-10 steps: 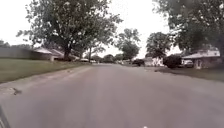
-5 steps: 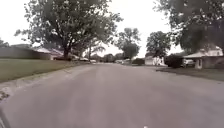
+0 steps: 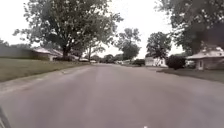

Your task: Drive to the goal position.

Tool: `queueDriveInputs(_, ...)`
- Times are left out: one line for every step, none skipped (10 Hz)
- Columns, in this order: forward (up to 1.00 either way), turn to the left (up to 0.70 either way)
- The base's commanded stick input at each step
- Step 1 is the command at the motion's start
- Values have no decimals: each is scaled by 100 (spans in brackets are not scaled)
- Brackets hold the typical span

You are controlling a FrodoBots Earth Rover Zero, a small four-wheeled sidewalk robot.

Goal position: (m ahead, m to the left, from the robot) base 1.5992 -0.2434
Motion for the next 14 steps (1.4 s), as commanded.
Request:
queueDriveInputs(70, 1)
queueDriveInputs(70, 1)
queueDriveInputs(70, 1)
queueDriveInputs(70, 1)
queueDriveInputs(70, 1)
queueDriveInputs(70, 1)
queueDriveInputs(70, 1)
queueDriveInputs(70, 1)
queueDriveInputs(70, 1)
queueDriveInputs(70, 1)
queueDriveInputs(70, 1)
queueDriveInputs(70, 1)
queueDriveInputs(70, 1)
queueDriveInputs(70, 1)
